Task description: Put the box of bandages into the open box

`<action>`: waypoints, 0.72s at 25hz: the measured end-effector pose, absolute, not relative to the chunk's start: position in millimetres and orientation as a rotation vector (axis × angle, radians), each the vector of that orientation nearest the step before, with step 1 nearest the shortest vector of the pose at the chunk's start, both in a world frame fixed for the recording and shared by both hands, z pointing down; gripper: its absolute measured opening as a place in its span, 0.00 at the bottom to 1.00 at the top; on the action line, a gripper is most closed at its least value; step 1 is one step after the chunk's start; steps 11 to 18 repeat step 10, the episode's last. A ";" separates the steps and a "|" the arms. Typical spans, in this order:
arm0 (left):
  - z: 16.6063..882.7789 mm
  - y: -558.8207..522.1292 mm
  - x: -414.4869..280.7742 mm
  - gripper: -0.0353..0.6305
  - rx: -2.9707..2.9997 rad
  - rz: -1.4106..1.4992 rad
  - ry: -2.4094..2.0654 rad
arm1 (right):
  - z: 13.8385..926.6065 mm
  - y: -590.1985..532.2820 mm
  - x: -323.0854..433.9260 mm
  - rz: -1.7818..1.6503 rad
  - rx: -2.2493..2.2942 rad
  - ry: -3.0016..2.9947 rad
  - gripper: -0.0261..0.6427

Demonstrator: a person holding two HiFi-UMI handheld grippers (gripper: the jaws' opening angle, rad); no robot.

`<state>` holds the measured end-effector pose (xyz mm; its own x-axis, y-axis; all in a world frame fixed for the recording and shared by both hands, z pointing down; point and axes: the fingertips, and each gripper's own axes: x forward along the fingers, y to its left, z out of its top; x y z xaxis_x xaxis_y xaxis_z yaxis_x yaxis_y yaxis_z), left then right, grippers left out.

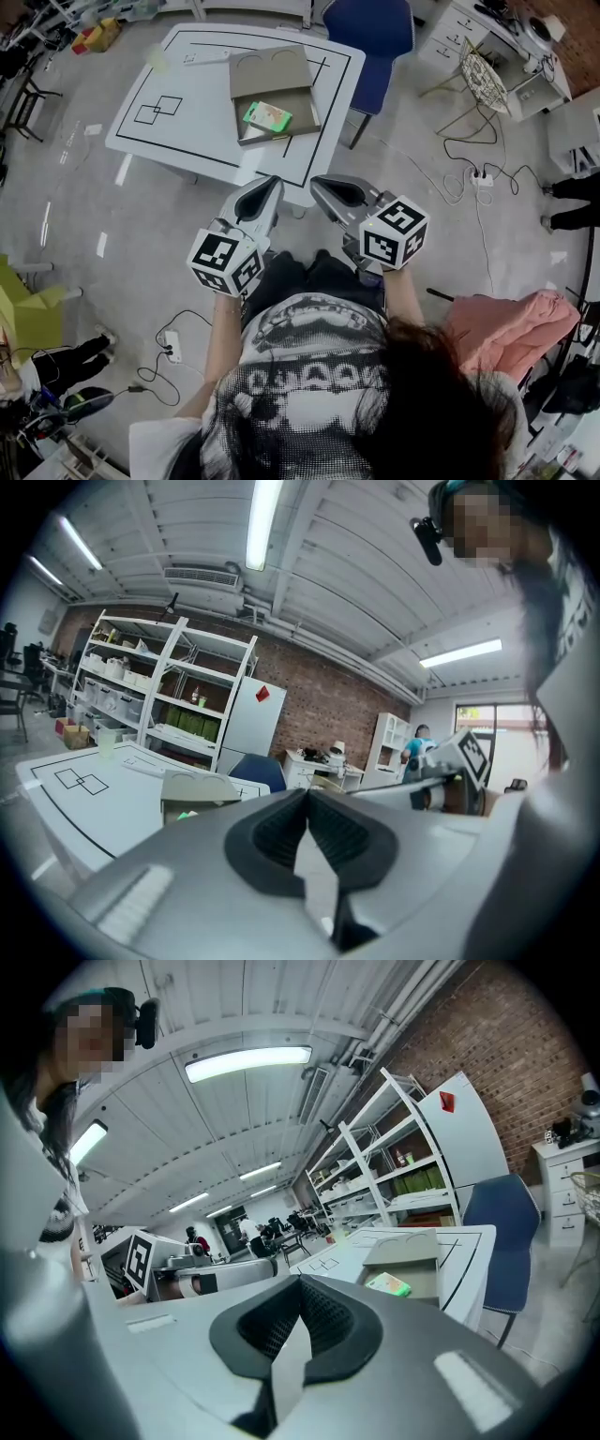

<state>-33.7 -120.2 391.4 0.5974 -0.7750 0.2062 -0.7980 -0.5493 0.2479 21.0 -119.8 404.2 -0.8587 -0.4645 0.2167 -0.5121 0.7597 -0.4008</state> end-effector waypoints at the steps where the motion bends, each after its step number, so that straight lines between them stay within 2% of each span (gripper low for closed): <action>1: 391.1 -120.9 -31.6 0.05 2.515 0.105 -1.277 | 404.1 -120.5 22.6 0.695 0.792 -2.850 0.04; 18: 388.7 -121.3 -19.8 0.05 2.521 0.111 -1.275 | 401.8 -123.3 35.2 0.704 0.802 -2.856 0.04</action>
